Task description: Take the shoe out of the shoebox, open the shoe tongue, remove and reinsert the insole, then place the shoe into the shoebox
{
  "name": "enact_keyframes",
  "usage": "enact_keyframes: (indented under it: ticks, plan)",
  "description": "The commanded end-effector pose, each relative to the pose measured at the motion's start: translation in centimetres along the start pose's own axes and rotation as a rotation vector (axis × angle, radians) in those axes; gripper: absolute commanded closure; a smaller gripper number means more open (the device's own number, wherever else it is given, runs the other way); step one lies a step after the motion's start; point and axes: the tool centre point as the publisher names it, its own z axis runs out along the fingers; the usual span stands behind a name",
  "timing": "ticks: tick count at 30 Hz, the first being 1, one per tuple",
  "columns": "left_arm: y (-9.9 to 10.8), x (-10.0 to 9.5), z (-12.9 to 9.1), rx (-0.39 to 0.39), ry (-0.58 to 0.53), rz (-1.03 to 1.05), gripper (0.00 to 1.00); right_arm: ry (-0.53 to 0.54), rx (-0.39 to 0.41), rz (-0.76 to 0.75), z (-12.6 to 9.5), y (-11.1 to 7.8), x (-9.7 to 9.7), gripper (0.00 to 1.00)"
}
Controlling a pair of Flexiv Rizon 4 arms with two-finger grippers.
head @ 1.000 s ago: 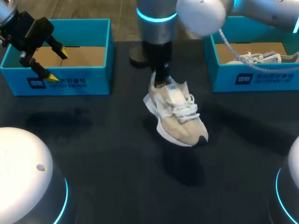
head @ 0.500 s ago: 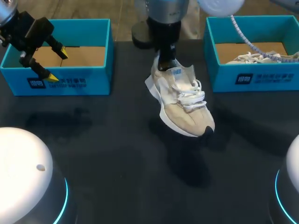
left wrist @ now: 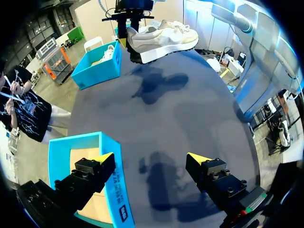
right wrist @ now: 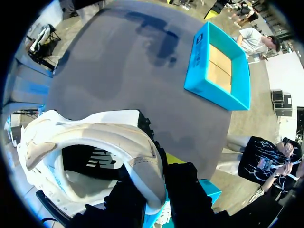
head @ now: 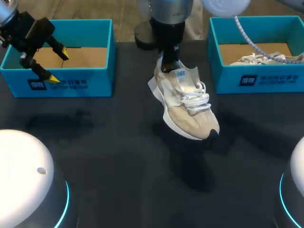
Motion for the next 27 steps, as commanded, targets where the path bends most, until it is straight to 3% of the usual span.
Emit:
enact_keyframes:
  ticks: [1,9,11,16,27]
  plan:
    - [0.0,0.0,0.0,-0.002,0.001,0.0,0.0,0.0,-0.001,0.0,-0.1,0.0,0.0,1.0]
    - [0.0,0.0,0.0,-0.002,0.001,0.0,0.0,0.0,-0.001,0.0,-0.1,0.0,0.0,1.0]
    - [0.0,0.0,0.0,-0.002,0.001,0.0,0.0,-0.009,-0.018,-0.016,0.4,-0.9,-0.8,1.0]
    - [0.0,0.0,0.0,-0.002,0.001,0.0,0.0,-0.03,0.032,-0.065,0.5,-4.9,-3.2,1.0]
    - [0.0,0.0,0.0,-0.002,0.001,0.0,0.0,-0.058,0.112,-0.046,0.5,-16.6,-7.6,1.0]
